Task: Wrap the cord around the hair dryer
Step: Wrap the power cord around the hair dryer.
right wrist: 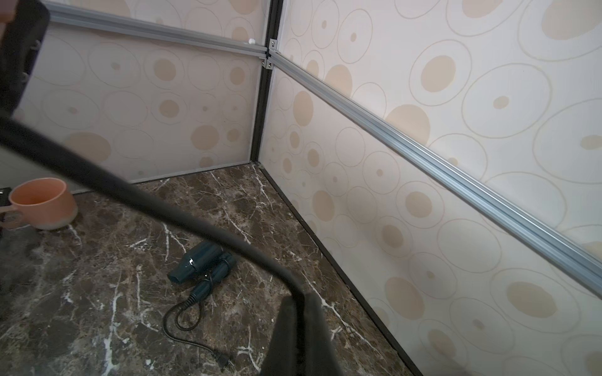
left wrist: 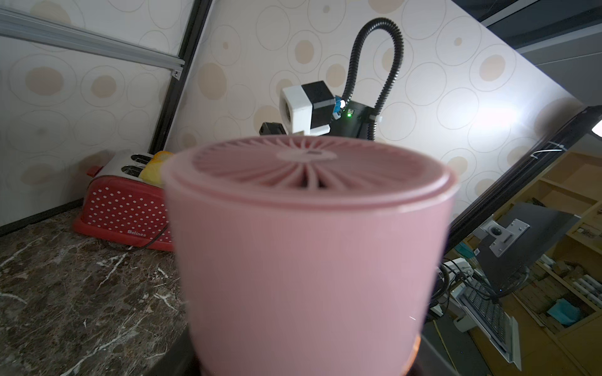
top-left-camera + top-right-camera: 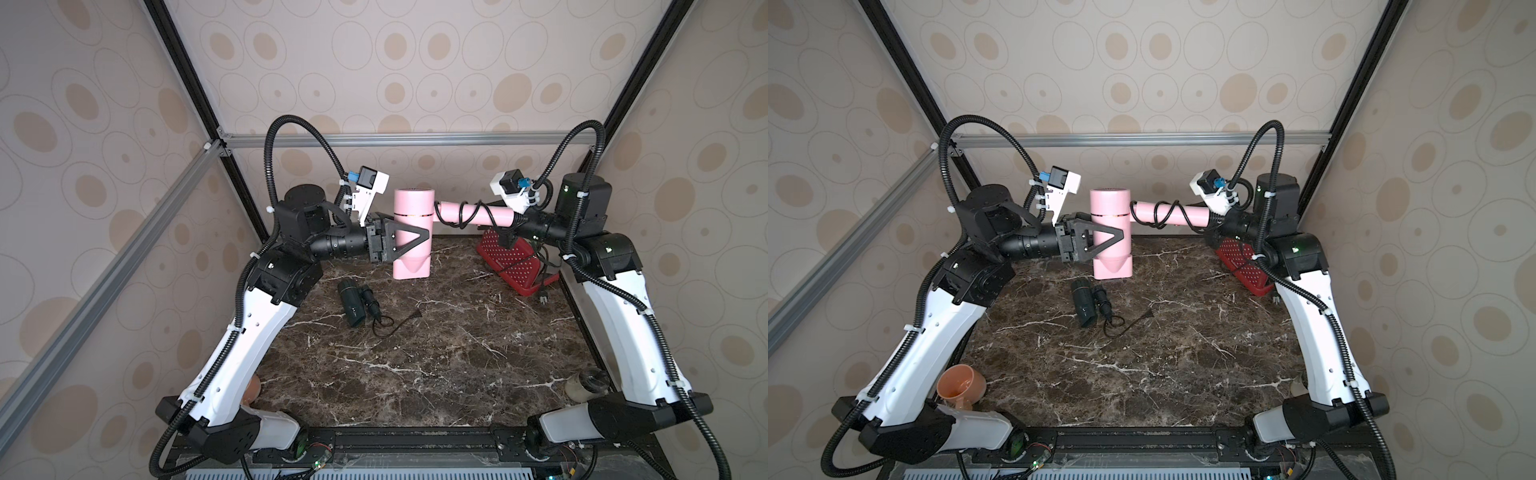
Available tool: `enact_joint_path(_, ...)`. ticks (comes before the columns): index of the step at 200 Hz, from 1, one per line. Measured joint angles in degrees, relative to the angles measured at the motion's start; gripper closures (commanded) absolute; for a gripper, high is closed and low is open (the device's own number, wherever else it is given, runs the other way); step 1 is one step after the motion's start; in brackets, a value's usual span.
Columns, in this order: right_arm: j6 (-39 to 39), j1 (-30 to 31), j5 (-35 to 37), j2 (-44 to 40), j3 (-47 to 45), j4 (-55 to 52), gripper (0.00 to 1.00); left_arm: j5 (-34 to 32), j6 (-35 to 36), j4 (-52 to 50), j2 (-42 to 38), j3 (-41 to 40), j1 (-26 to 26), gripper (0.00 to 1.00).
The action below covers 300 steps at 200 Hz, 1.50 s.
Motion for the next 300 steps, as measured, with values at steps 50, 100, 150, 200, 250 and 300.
enact_joint_path(50,11.0,-0.2,-4.4,-6.9,-13.0,11.6,1.0,0.0,-3.3,8.5,0.9,-1.4,0.0,1.0)
enact_joint_path(100,20.2,-0.5,-4.3,-13.0,-22.1,19.0,1.0,-1.9,-3.1,11.8,1.2,-2.1,0.0,1.0)
enact_joint_path(150,27.1,-0.5,-1.7,-14.9,-24.8,21.4,1.0,-3.1,-4.9,20.8,1.4,-6.5,-0.1,1.0)
enact_joint_path(200,32.8,-1.7,8.8,-14.3,-20.8,19.1,1.0,-5.8,-12.7,37.6,0.6,-17.3,-0.2,1.0)
enact_joint_path(250,45.2,-1.4,8.9,-12.6,-21.8,26.4,1.0,-12.0,-15.6,44.7,0.0,-20.8,-0.2,1.0)
enact_joint_path(300,46.4,3.2,6.9,-12.3,-23.9,29.0,1.0,-14.5,-15.6,48.1,3.3,-18.4,-0.2,1.0)
